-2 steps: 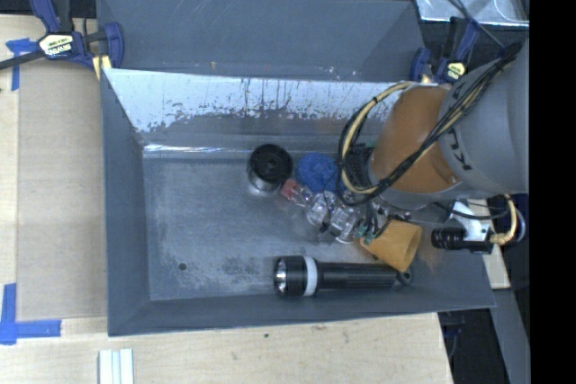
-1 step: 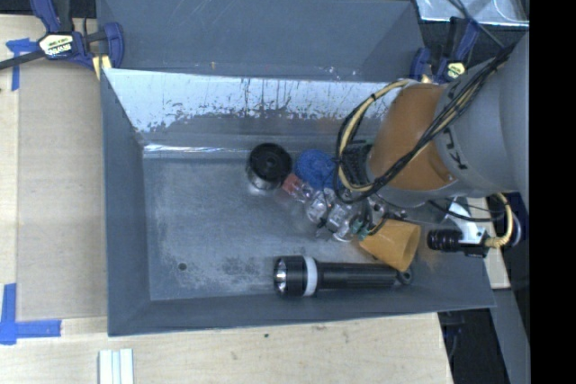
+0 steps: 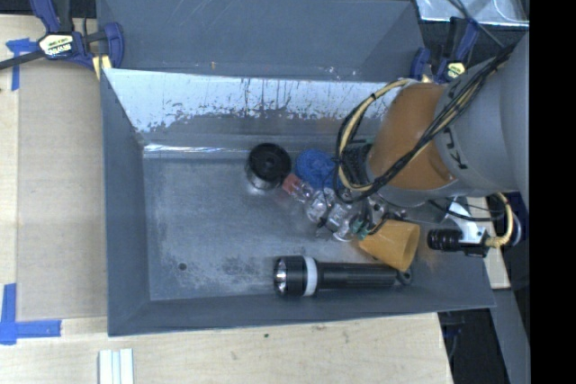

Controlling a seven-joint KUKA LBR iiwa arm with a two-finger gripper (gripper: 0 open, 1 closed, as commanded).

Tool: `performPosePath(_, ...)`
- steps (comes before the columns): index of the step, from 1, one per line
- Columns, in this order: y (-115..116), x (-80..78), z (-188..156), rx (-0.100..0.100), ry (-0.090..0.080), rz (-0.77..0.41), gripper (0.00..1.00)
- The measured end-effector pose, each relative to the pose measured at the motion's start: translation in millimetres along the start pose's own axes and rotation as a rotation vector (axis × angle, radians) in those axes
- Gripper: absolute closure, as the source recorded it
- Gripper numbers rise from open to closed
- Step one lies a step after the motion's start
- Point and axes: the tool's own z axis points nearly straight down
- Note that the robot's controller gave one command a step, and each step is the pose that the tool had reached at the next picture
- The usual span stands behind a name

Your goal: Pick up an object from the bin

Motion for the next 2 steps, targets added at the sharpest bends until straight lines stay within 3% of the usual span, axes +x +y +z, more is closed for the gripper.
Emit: performPosePath(2,-2.4,1.6,-30.7,0.005,0.006,-0.039,1.0)
